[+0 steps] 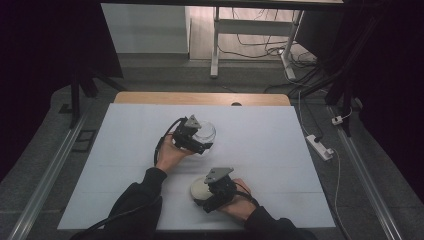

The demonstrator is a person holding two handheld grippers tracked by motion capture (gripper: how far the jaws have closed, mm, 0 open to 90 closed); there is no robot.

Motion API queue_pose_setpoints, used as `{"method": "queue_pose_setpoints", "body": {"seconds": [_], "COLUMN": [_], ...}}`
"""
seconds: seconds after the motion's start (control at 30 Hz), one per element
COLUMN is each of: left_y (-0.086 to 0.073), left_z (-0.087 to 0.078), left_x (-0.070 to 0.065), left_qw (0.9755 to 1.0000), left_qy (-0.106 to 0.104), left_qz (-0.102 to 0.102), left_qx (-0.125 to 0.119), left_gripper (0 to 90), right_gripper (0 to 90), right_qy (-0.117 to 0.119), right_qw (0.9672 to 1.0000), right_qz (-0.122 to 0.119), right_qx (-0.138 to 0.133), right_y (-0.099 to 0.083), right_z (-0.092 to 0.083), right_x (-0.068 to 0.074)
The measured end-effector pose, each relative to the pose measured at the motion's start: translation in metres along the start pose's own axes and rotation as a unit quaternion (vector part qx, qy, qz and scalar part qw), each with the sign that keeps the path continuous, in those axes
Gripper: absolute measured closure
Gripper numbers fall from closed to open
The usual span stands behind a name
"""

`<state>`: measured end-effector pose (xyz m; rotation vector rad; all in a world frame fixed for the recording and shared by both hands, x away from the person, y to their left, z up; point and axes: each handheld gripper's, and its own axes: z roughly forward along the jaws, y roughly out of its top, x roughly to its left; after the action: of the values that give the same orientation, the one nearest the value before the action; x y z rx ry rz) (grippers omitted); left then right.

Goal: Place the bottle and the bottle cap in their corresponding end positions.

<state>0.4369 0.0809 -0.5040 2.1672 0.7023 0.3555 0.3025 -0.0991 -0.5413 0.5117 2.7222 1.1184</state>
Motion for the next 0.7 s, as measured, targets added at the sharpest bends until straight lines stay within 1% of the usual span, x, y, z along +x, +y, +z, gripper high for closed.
{"method": "queue_pose_setpoints", "body": {"seconds": [0.07, 0.2, 0.27, 0.4, 0.47, 0.53, 0.7], "left_y": [-0.0005, -0.001, -0.0016, -0.0045, -0.0048, -0.0043, -0.0027], "left_z": [0.0004, 0.0001, 0.0, -0.0006, -0.0003, -0.0002, 0.0022], "left_x": [0.0007, 0.0006, 0.0011, 0.0034, 0.0023, 0.0015, -0.0014], "left_qw": [1.0, 1.0, 1.0, 0.9998, 0.9998, 0.9998, 0.9996], "left_qy": [-0.003, -0.002, -0.003, -0.007, -0.003, 0.0, 0.008], "left_qz": [-0.004, -0.004, -0.007, -0.018, -0.021, -0.021, -0.014], "left_qx": [0.0, 0.001, 0.002, -0.003, -0.004, 0.0, 0.021], "left_gripper": [7.1, 6.9, 6.8, 6.7, 6.7, 6.5, 4.1], "right_gripper": [6.4, 6.4, 6.3, 5.4, 4.4, 3.3, 1.6], "right_qy": [-0.006, -0.006, -0.007, -0.007, -0.004, 0.0, 0.006], "right_qw": [1.0, 1.0, 1.0, 1.0, 1.0, 0.9999, 0.9998], "right_qz": [-0.006, -0.006, -0.005, 0.002, 0.007, 0.012, 0.017], "right_qx": [0.004, 0.005, 0.005, 0.004, 0.003, 0.001, 0.0], "right_y": [0.0003, 0.0003, 0.0004, 0.0008, 0.0008, 0.0007, 0.0006], "right_z": [0.0005, 0.0004, 0.0005, 0.0007, 0.0007, 0.0006, -0.0001], "right_x": [0.0012, 0.0005, 0.0007, 0.0013, 0.0009, 0.0001, -0.0011]}}
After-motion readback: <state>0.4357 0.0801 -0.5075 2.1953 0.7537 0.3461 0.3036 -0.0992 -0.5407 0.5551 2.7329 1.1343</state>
